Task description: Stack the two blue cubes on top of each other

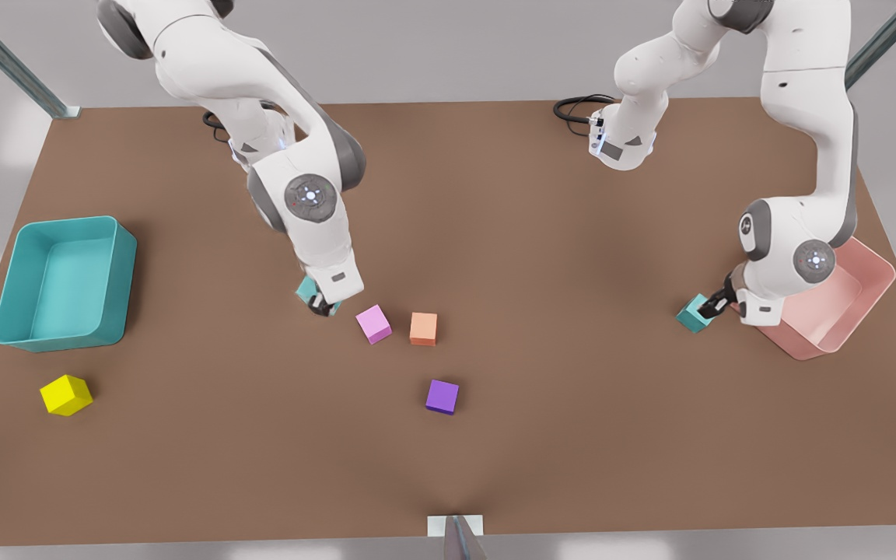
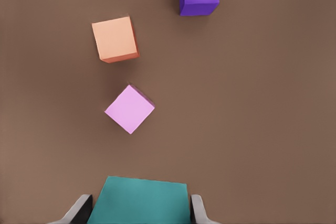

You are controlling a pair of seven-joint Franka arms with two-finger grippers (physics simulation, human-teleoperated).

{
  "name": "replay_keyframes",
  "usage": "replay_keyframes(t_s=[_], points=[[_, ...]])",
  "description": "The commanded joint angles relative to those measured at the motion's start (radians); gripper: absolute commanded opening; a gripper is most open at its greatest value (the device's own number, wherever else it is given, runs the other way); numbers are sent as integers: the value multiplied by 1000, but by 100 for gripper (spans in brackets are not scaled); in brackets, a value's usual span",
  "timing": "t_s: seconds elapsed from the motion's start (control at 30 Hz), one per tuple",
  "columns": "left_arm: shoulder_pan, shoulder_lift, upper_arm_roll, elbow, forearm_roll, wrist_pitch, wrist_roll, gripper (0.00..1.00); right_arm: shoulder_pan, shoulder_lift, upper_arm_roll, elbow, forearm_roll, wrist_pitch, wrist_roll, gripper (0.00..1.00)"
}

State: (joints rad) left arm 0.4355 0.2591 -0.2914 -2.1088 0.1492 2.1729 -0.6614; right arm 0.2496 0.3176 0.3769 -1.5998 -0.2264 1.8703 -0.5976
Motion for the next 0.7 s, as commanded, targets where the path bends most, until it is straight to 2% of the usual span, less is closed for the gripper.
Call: replay_keyframes(t_s=[0.0,0.1,0.27,0.47,0.67], points=[[23,20,0,-8,4,88,31,100,39,28,7,54,-13,-69,265,52],[40,20,0,-94,4,209,31,100,97,101,23,156,-14,-79,303,51],[38,63,0,-86,4,254,29,100,186,238,27,336,-19,-66,401,48],[51,86,0,-86,0,292,17,100,310,294,13,374,-22,23,496,47],[60,107,0,-97,0,312,22,100,361,390,-1,373,-45,147,598,46]])
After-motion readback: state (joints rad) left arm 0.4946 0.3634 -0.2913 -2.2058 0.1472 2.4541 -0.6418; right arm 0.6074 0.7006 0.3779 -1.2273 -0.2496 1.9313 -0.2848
